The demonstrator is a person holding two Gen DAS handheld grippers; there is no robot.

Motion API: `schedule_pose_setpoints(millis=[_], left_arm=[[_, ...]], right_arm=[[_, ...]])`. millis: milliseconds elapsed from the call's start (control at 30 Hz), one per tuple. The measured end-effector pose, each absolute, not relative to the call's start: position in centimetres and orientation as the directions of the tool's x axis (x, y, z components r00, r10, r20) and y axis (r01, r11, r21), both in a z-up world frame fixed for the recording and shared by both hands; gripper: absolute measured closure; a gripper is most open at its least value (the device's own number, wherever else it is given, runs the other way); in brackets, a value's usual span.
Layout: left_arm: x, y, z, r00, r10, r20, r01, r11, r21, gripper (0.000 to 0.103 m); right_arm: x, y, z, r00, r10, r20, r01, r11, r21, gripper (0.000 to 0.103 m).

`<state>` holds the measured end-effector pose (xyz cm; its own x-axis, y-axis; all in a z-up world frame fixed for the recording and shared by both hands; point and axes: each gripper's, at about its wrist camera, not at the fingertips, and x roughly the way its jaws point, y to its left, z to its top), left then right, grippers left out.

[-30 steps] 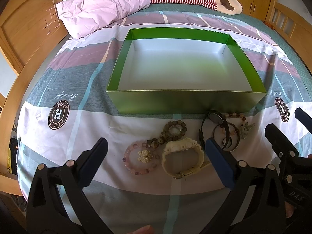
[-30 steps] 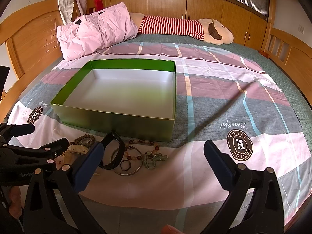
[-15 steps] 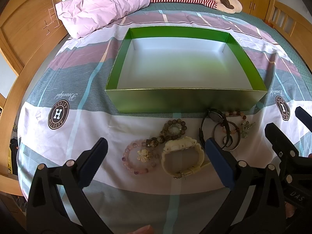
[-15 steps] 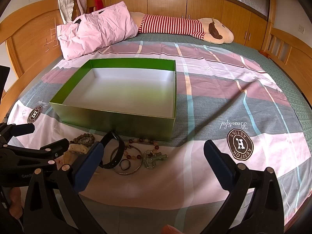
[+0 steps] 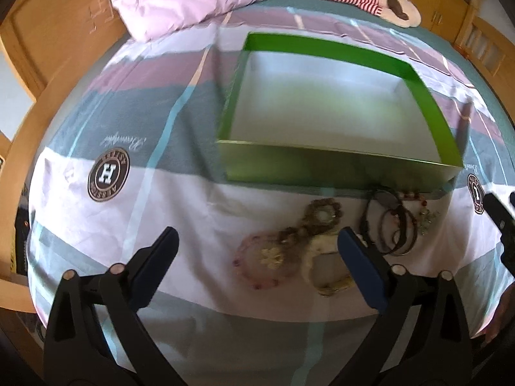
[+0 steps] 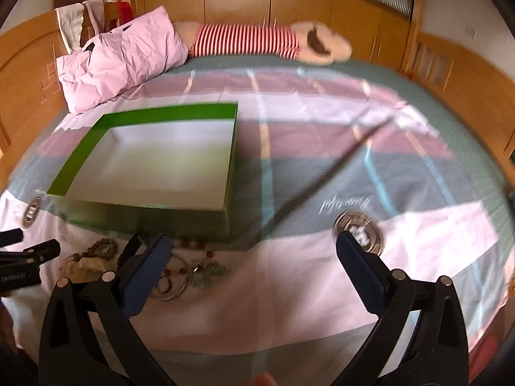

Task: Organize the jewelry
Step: 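Grasp the white watch with the left tool while the right tool grasps the black watch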

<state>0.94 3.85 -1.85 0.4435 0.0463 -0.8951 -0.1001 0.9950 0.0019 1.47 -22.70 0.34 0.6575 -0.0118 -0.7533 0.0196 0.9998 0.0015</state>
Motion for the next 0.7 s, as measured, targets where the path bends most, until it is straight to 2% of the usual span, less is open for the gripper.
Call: schedule_pose_setpoints(millis=[33, 67, 100, 133, 167, 200, 267, 367, 433, 567, 633, 700], left_arm=[[1.0, 4.2, -1.9, 0.438, 0.035, -0.898, -0.106, 0.994, -0.013, 0.017], [1.0, 4.6, -1.9, 0.435, 0.024, -0.9, -0.113, 0.993, -0.028, 0.021], [1.0, 4.9, -1.9, 0.434, 0.009, -0.901, -0.117, 0.992, -0.047, 0.024], [1.0, 5.1, -1.9, 0.43, -0.009, -0.903, -0.117, 0.991, -0.066, 0.026], [1.0, 5.2, -1.9, 0.425, -0.027, -0.905, -0.116, 0.99, -0.084, 0.029], [1.1, 5.3, -2.0, 0.42, -0.048, -0.906, -0.112, 0.988, -0.105, 0.03], [1.2, 5.1, -2.1, 0.414, -0.062, -0.908, -0.107, 0.987, -0.116, 0.03], [1.2, 4.3, -2.5, 0.396, -0.063, -0.916, -0.086, 0.991, -0.105, 0.029], [1.2, 3.7, -2.8, 0.388, -0.063, -0.919, -0.06, 0.994, -0.093, 0.029], [0.8, 2.4, -2.6, 0.413, -0.06, -0.909, -0.008, 0.998, -0.069, 0.03], [0.6, 1.8, -2.4, 0.442, -0.056, -0.895, 0.018, 0.998, -0.053, 0.04], [0.5, 1.1, -2.2, 0.458, -0.056, -0.887, 0.044, 0.998, -0.04, 0.059]], right_arm=[[1.6, -22.7, -0.2, 0.632, 0.019, -0.775, 0.0, 1.0, 0.025, 0.017], [1.7, -22.5, -0.7, 0.612, 0.037, -0.79, -0.016, 0.999, 0.035, 0.033], [1.9, -22.2, -1.1, 0.593, 0.051, -0.804, -0.034, 0.999, 0.039, 0.043], [2.2, -21.7, -1.7, 0.568, 0.06, -0.821, -0.05, 0.998, 0.039, 0.048], [2.6, -21.3, -2.1, 0.545, 0.083, -0.834, -0.07, 0.996, 0.054, 0.057], [3.1, -20.7, -2.5, 0.515, 0.128, -0.847, -0.096, 0.991, 0.091, 0.06], [3.8, -19.6, -2.5, 0.474, 0.199, -0.858, -0.132, 0.979, 0.154, 0.06], [4.6, -16.8, -2.4, 0.458, 0.225, -0.86, -0.192, 0.97, 0.151, 0.061], [5.1, -14.5, -3.4, 0.442, 0.201, -0.874, -0.228, 0.968, 0.107, 0.067], [5.3, -13.4, -6.1, 0.366, 0.159, -0.917, -0.238, 0.968, 0.073, 0.091], [4.9, -13.4, -5.9, 0.387, 0.13, -0.913, -0.247, 0.968, 0.033, 0.098], [4.7, -13.8, -5.4, 0.408, 0.118, -0.905, -0.247, 0.969, 0.015, 0.1]])
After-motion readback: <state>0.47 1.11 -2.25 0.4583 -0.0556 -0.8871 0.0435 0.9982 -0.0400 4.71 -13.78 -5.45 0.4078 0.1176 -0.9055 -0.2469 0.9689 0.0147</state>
